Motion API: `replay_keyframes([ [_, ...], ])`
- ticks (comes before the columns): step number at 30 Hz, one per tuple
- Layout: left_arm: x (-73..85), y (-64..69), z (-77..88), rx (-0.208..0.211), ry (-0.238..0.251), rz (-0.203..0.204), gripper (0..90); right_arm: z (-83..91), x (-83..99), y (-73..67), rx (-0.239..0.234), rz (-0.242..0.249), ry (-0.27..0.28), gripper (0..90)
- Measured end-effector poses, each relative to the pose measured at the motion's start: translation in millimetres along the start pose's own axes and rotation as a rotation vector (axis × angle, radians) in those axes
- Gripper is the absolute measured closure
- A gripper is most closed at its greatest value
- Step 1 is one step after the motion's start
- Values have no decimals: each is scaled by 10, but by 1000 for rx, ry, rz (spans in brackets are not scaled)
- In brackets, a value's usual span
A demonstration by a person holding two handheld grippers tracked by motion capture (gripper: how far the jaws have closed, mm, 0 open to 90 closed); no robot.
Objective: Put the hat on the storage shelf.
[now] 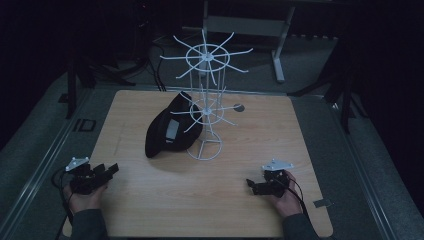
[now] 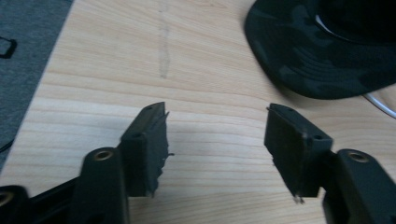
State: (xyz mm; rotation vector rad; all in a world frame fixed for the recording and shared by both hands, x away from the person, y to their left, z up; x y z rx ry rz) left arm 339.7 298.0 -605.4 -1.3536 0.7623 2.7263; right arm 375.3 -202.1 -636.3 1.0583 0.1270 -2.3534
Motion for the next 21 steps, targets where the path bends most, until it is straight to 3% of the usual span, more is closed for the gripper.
replay_keyframes([
  [8,-124,224,-53,22,-74,-145,584,6,5,-3,3,-4,1,113],
  [15,-372,384,-189,20,-100,-226,889,5,6,16,14,-17,-1,115],
  [21,-608,557,-360,45,-111,-286,900,5,7,22,20,-22,-2,115],
])
Point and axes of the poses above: each handheld gripper's, and its own axes: z roughly backward along the jaws, x roughly out of its underside, y roughly to its right, the point moved 10 cm from there along -z, roughly forward along the jaws, and after that the axes turned 10 degrees about x, right-handed, at the moved point
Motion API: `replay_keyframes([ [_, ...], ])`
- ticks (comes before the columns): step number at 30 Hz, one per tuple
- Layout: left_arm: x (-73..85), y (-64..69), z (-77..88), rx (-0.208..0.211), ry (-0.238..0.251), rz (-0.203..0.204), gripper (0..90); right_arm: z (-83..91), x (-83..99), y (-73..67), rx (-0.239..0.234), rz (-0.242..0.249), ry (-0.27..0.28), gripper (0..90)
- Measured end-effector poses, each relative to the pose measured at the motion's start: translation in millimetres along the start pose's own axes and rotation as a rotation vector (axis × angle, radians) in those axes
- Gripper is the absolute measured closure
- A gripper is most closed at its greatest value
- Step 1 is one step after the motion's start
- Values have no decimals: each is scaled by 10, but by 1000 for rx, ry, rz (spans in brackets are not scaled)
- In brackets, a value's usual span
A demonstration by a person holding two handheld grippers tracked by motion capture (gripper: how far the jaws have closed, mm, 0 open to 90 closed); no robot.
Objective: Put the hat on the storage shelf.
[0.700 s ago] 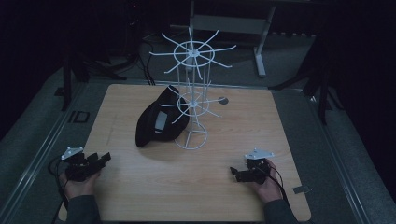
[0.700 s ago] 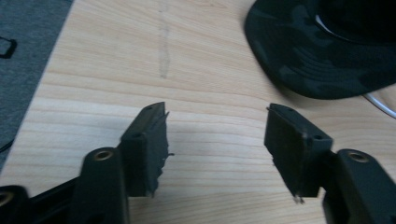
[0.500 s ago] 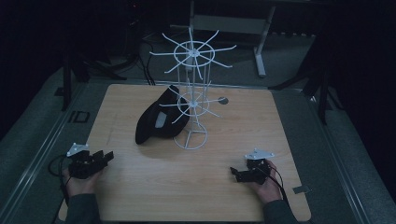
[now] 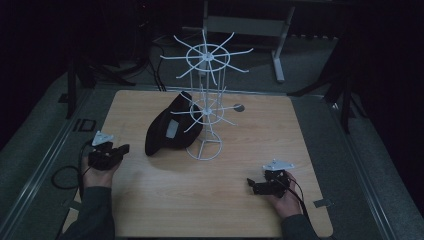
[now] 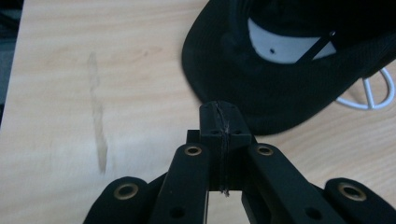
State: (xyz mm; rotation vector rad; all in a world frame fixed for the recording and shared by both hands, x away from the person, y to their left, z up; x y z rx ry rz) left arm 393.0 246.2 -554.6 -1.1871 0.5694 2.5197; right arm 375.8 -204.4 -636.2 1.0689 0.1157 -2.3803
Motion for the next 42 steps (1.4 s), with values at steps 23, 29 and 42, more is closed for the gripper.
replay_keyframes([
  [23,-340,438,-839,136,-125,-101,897,13,12,2,4,-1,1,118],
  [29,-167,688,-806,192,-153,-124,891,17,16,2,4,-1,1,118],
  [42,31,1222,-864,306,-172,-152,900,25,23,0,5,-5,0,118],
])
Point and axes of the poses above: each handheld gripper's, and its own axes: z roughly backward along the jaws, x roughly out of its underside, y roughly to its right, the point moved 10 cm from there along -z, roughly forward along the jaws, and after that the axes turned 10 degrees about x, right-handed, at the moved point
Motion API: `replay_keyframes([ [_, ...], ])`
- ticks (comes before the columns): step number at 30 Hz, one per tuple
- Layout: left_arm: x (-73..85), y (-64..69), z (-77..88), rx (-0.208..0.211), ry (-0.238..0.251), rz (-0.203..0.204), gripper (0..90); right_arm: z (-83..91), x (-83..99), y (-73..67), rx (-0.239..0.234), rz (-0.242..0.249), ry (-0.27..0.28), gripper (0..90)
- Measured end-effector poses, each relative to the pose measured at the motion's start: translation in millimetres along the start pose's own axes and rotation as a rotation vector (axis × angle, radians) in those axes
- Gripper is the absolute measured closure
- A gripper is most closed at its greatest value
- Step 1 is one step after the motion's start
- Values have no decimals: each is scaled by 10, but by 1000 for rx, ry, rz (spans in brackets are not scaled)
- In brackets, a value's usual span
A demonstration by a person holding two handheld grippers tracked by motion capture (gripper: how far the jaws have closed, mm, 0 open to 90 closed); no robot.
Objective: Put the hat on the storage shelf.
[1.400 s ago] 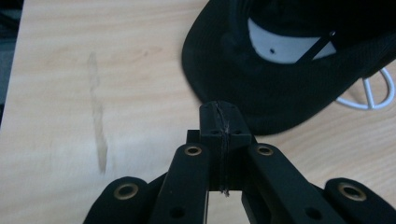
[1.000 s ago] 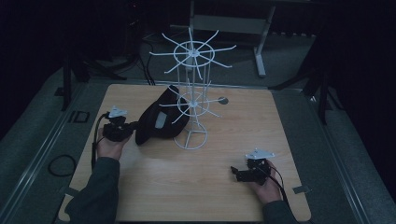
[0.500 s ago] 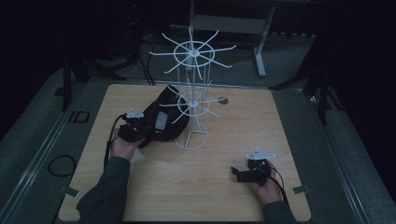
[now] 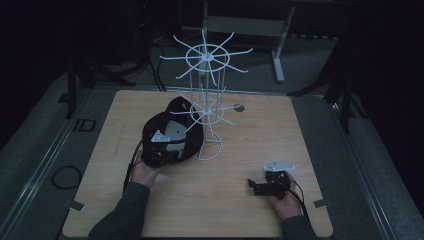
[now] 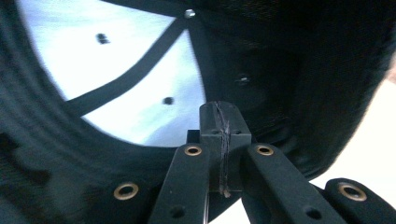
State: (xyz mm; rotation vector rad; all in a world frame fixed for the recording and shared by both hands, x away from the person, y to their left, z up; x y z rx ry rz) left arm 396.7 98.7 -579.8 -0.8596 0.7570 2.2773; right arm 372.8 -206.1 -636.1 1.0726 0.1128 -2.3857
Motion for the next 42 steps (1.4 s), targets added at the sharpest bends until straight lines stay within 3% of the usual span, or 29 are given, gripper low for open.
replay_keyframes([
  [5,-60,186,-28,24,1,-30,900,0,0,0,0,0,1,119],
  [8,-108,284,-46,49,19,-8,900,2,1,0,0,0,1,119],
  [13,-234,461,-54,96,56,-7,900,3,3,1,0,1,0,118],
  [17,-319,468,-44,86,76,-16,900,2,2,3,1,3,2,119],
  [22,-359,254,59,14,97,-9,876,3,3,3,1,3,2,119],
  [28,-299,53,188,-31,99,-1,853,4,4,1,0,1,1,119],
  [30,-265,-89,255,-89,97,-4,845,5,5,1,0,1,1,119],
  [36,-132,-558,537,-190,123,83,857,6,6,1,0,2,1,119],
  [42,-46,-875,694,-251,130,137,898,6,6,0,0,1,1,119],
])
Point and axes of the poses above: each handheld gripper's, and its own axes: z roughly backward along the jaws, x roughly out of its underside, y roughly to its right, the point moved 10 cm from there along -z, roughly forward along the jaws, and after that the axes turned 10 degrees about x, right-handed, at the moved point
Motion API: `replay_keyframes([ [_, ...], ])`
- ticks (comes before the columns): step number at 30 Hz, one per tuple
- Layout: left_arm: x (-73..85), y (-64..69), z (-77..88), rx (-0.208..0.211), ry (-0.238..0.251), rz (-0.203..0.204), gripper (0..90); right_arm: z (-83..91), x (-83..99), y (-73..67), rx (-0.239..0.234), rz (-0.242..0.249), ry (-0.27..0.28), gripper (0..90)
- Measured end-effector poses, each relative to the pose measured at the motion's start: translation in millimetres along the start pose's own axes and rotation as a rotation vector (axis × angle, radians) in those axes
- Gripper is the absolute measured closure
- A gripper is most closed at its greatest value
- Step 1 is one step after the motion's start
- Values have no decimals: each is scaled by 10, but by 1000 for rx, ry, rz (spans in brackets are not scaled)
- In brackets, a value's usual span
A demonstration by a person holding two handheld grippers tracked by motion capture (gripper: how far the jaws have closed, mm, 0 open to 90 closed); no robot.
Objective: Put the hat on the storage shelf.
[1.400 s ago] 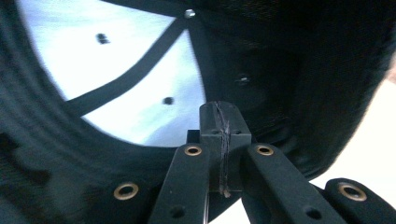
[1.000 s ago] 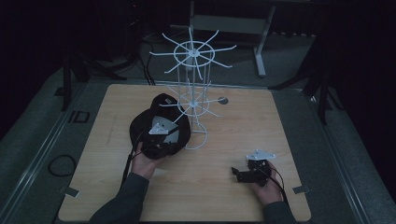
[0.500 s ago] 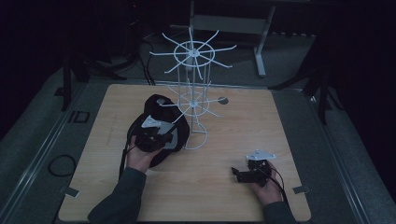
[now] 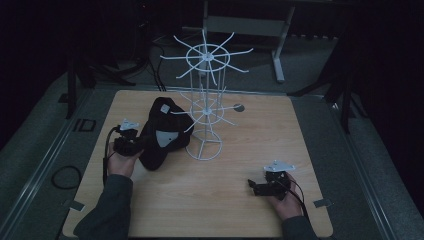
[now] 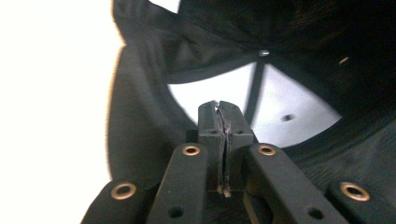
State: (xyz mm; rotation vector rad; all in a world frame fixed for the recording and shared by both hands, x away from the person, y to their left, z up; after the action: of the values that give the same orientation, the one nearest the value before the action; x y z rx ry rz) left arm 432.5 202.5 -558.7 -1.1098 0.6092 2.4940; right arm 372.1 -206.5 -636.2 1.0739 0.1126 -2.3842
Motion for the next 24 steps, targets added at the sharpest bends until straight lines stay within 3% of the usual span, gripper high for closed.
replay_keyframes([
  [6,13,-279,-12,-49,-17,24,900,0,0,0,0,0,0,119],
  [16,-2,-822,-186,-142,-30,107,900,0,0,0,0,0,0,118],
  [19,51,-921,-319,-104,-64,117,900,0,0,0,0,0,0,118],
  [21,117,-918,-396,-46,-91,135,900,0,0,0,0,0,0,118],
  [24,203,-869,-401,9,-97,127,900,1,1,0,0,0,0,119],
])
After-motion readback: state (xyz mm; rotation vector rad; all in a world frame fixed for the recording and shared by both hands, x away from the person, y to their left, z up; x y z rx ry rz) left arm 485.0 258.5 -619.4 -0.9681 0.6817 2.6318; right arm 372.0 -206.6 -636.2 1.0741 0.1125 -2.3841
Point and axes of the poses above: each handheld gripper's, and its own axes: z roughly backward along the jaws, x roughly out of its underside, y roughly to its right, the point moved 10 cm from there along -z, roughly forward along the jaws, and after that the axes turned 10 degrees about x, right-handed, at the moved point
